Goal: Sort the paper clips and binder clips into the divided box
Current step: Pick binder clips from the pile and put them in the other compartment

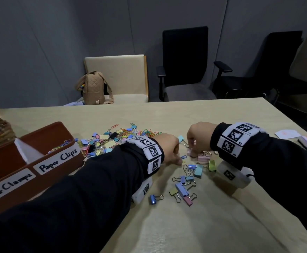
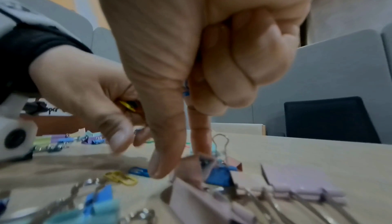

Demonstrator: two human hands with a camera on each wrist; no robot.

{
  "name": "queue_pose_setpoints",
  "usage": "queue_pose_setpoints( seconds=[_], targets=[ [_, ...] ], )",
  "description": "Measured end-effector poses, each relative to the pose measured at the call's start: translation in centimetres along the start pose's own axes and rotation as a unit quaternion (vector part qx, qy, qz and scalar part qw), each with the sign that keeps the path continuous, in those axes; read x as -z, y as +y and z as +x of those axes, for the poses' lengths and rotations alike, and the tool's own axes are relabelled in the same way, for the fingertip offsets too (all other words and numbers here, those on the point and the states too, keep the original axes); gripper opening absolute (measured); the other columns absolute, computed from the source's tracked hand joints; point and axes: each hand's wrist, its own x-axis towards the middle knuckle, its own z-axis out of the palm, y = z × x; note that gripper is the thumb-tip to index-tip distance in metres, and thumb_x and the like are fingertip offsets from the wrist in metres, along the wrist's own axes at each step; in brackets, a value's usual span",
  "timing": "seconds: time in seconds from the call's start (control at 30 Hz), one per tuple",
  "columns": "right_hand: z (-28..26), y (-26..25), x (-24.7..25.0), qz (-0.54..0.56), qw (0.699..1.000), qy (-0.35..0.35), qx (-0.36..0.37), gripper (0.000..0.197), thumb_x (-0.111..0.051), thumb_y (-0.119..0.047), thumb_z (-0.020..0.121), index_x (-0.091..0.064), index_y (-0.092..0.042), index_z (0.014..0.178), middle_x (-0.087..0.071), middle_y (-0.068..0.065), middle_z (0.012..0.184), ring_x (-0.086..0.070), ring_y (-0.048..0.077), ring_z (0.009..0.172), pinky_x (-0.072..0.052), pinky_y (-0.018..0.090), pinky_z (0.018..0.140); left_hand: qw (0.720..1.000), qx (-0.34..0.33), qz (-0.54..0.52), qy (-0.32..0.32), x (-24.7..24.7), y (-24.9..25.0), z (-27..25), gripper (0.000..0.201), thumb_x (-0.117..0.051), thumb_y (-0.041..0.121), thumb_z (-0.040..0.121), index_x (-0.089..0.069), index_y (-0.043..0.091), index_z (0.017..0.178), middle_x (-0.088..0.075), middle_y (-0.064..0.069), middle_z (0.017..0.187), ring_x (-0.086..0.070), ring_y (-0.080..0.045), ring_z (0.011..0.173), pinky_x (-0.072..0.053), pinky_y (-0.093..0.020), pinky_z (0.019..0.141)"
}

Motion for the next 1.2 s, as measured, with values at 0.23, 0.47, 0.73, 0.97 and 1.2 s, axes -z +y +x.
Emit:
queue_pose_setpoints(
  seconds=[0.23,0.47,0.73,0.97,1.2],
  targets=[
    [1.3,0.4,0.6,0.107,0.992,0.069,-0.014,0.012,-0.075,-0.025,0.078,-0.072,-0.017,0.086,-0.069,-0.001,0.094,-0.058,0.016,0.080,-0.038,0.022,0.058,0.997,-0.045,0.062,-0.008,0.5,1.0,-0.3,0.026,-0.066,0.035,0.085,-0.073,0.015,0.099,-0.068,-0.004,0.101,-0.063,-0.025,0.091,-0.047,-0.027,0.070],
    [2.5,0.3,0.2,0.152,0.986,0.069,-0.013,0.007,-0.071,-0.016,0.079,-0.071,-0.017,0.085,-0.065,-0.002,0.084,-0.058,0.015,0.078,-0.036,0.018,0.052,0.993,-0.033,0.108,-0.029,0.2,1.7,-0.2,0.018,-0.062,0.027,0.085,-0.057,0.011,0.078,-0.052,-0.004,0.071,-0.049,-0.023,0.063,-0.036,-0.025,0.050],
    [2.2,-2.2,-0.2,0.017,0.999,-0.026,0.044,0.012,-0.077,-0.024,0.073,-0.068,-0.017,0.070,-0.065,-0.002,0.068,-0.059,0.017,0.064,-0.050,0.027,0.061,1.000,0.021,-0.022,-0.002,1.5,-2.9,-1.6,0.036,-0.034,0.025,0.099,-0.058,0.000,0.090,-0.059,-0.015,0.091,-0.054,-0.030,0.090,-0.040,-0.031,0.076],
    [1.3,-3.8,-0.2,-0.069,0.993,-0.083,0.048,0.021,-0.077,-0.022,0.076,-0.074,-0.010,0.092,-0.065,0.002,0.081,-0.061,0.020,0.078,-0.049,0.027,0.070,0.998,0.036,-0.023,0.038,2.2,-3.8,-0.7,0.030,-0.035,0.007,0.099,-0.062,0.010,0.113,-0.061,-0.007,0.119,-0.054,-0.024,0.111,-0.038,-0.026,0.081],
    [0.5,-3.5,-1.3,-0.059,0.992,-0.093,0.063,0.016,-0.066,-0.026,0.082,-0.060,-0.012,0.075,-0.055,0.001,0.068,-0.052,0.021,0.069,-0.041,0.024,0.058,0.999,-0.020,0.047,-0.005,1.5,-3.0,1.2,0.033,-0.063,0.026,0.089,-0.060,0.028,0.122,-0.058,-0.001,0.127,-0.054,-0.023,0.115,-0.041,-0.029,0.087]
  ],
)
